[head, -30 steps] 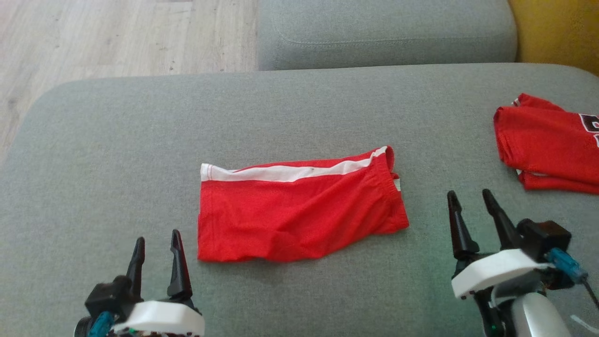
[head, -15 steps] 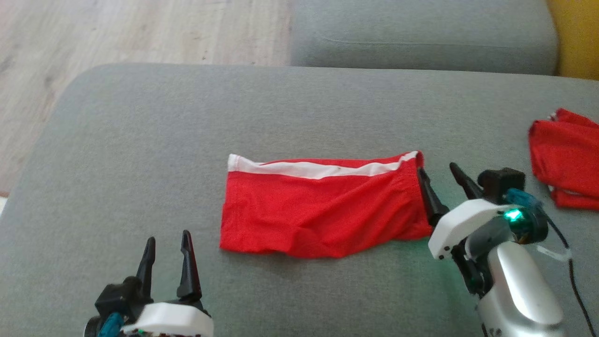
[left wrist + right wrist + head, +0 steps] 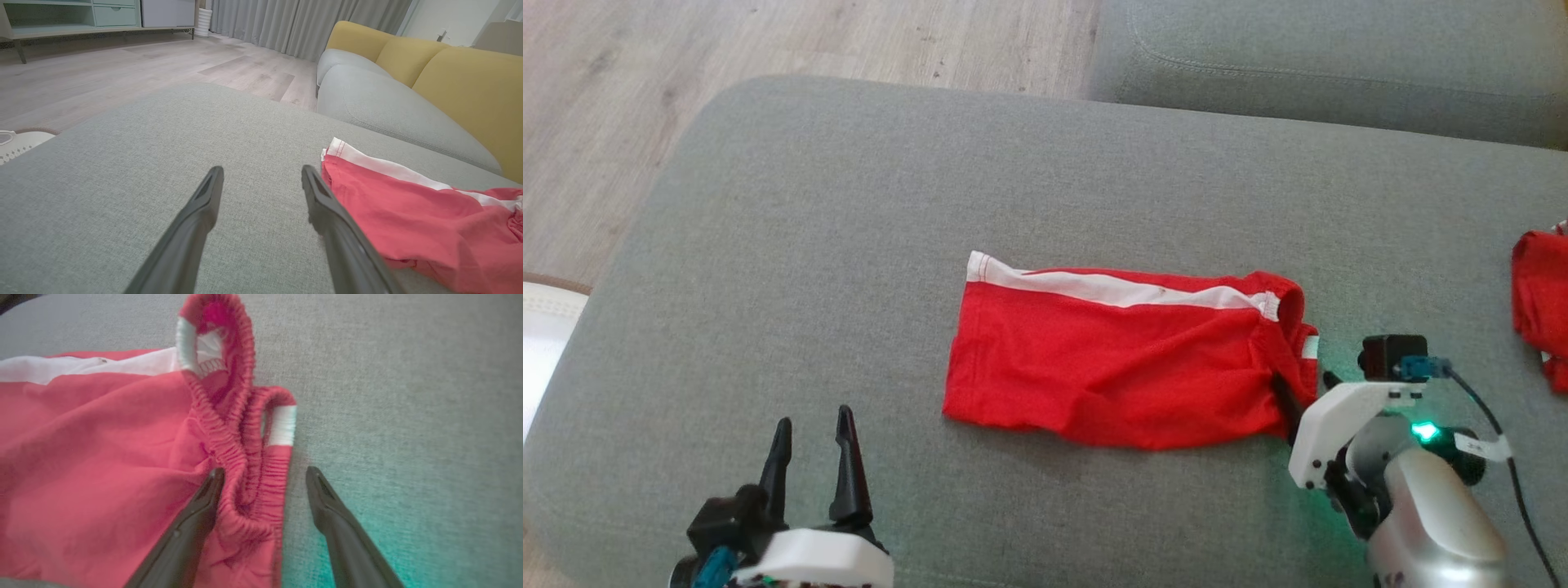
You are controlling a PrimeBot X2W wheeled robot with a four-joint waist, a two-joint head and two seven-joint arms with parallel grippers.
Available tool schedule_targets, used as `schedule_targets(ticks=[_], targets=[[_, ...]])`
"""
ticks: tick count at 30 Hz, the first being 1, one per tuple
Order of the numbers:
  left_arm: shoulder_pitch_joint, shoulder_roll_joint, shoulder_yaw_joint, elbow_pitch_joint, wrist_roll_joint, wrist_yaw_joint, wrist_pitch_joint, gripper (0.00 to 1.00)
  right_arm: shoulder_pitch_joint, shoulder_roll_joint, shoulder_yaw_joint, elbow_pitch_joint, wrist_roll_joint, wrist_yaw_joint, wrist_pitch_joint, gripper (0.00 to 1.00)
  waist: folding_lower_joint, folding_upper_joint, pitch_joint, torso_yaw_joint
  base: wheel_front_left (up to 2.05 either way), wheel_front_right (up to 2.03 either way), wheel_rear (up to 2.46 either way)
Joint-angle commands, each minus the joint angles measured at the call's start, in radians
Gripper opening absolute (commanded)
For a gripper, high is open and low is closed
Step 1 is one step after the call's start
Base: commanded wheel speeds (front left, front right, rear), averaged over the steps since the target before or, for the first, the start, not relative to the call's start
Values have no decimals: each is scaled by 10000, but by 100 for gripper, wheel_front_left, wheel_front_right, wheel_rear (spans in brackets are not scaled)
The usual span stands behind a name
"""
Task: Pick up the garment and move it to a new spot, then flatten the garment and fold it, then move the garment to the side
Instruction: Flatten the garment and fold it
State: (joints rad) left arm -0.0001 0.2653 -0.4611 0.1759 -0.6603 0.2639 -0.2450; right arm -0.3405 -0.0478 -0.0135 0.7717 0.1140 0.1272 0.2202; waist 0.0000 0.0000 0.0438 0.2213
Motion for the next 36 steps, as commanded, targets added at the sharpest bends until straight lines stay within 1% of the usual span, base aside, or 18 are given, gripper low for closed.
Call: schedule_targets(ticks=[1,2,3,4,5,6,7,10,14,20,21,24,26,30,36], targets=[[-400,25,376,-250,-21,-33,-130,100,-535,-24,269,-11,322,35,34,100,0,0,20,7,0,0,0],[-403,17,380,-246,-14,-39,-132,100,-583,-24,351,118,559,35,26,88,0,0,33,2,0,0,0],[-409,9,379,-242,-6,-46,-134,100,-634,-24,449,229,811,35,3,58,0,0,49,-12,0,0,0],[-418,3,373,-236,4,-54,-135,100,-689,-24,555,332,1014,35,-21,43,0,0,66,-35,0,0,0],[-427,-4,370,-232,16,-53,-137,100,-749,-24,657,422,1160,35,-58,33,0,0,86,-66,0,0,0],[-440,-11,364,-233,32,-55,-138,100,-816,-24,730,493,1278,35,-119,18,0,0,104,-104,0,0,0],[-456,-22,353,-236,49,-58,-139,100,-890,-24,778,543,1373,35,-199,0,0,0,118,-143,0,0,0],[-493,-38,322,-249,96,-65,-142,100,-1134,-24,799,685,1538,35,-412,0,0,0,166,-312,0,0,0],[-495,-53,294,-285,132,-61,-145,100,-1357,-102,405,692,1280,35,-372,0,0,0,136,-596,0,0,0],[-472,-123,243,-347,158,-38,-149,100,-1266,-1093,-336,128,1206,35,161,0,0,0,150,-1017,0,0,0],[-472,-123,243,-347,158,-38,-149,100,-1266,-1093,-336,128,1206,35,161,0,0,0,150,-1017,0,0,0],[-490,-183,190,-340,171,-41,-150,100,-1068,-1521,-742,-284,1298,35,425,0,0,0,216,-1167,0,0,0],[-526,-218,165,-304,179,-58,-151,100,-919,-1639,-976,-585,1373,35,565,0,0,0,255,-1229,0,0,0],[-604,-265,155,-237,186,-101,-153,100,-697,-1485,-1097,-1273,1688,35,854,0,0,0,317,-1279,0,0,0],[-711,-258,111,-132,246,-143,-155,100,-582,-839,-414,-2570,2349,35,1269,0,0,0,303,-1124,0,0,0]])
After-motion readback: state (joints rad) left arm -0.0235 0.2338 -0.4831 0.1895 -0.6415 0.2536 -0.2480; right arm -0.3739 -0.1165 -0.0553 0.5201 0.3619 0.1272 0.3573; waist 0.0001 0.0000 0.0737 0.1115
